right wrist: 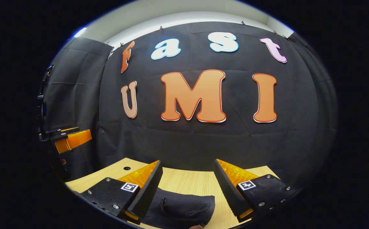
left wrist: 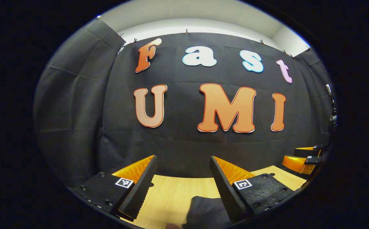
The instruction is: Grasp the waist and the cuffs of the jeans and fold them to make the two legs overlap; first hold the waist and fold one-third of the jeans toward the cuffs, then hold the cuffs and fold the remaining one-third in the same direction to finish folding.
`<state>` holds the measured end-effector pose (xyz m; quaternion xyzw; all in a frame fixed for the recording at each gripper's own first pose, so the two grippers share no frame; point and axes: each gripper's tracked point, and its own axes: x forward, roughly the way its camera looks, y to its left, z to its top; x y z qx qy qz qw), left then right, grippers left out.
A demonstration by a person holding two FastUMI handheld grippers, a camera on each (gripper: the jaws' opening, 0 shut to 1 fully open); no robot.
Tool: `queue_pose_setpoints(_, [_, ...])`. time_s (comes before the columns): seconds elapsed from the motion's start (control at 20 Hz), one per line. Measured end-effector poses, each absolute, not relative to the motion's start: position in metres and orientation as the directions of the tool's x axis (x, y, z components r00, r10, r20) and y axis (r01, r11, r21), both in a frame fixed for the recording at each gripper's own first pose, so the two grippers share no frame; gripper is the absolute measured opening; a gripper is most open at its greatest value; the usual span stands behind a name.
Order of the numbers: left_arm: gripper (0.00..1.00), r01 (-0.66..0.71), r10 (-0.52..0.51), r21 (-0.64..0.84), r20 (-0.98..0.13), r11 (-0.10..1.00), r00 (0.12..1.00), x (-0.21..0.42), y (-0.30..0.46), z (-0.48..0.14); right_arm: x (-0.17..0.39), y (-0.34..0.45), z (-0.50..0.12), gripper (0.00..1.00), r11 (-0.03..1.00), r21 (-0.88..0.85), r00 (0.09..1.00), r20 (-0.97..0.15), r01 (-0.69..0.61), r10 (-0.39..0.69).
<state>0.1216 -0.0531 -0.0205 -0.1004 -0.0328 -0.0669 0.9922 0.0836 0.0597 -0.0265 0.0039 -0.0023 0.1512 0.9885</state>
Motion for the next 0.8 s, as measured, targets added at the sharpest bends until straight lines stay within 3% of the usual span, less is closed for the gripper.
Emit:
queue_pose_setpoints(0.3, [0.96,0.135,-0.121,-0.152,0.093,0.979,0.988,0.121,-0.048,-0.017,0.082,0.063,-0.037,0.98,0.952,0.002,0.952,-0.025,-0.305,0.305])
queue_pose_setpoints(0.4, [0.98,0.182,-0.165,-0.136,0.123,0.974,0.979,0.120,-0.053,-0.008,0.081,0.063,-0.037,0.98,0.952,-0.005,0.952,-0.020,-0.306,0.306])
queue_pose_setpoints(0.55, [0.98,0.157,-0.137,-0.129,0.149,0.979,0.979,0.113,-0.043,0.000,0.079,0.057,-0.035,0.98,0.955,-0.003,0.955,-0.016,-0.298,0.298])
queue_pose_setpoints(0.8, [0.96,0.163,-0.145,-0.147,0.124,0.976,0.982,0.109,-0.047,-0.010,0.078,0.057,-0.031,0.98,0.956,-0.019,0.956,-0.005,-0.294,0.294])
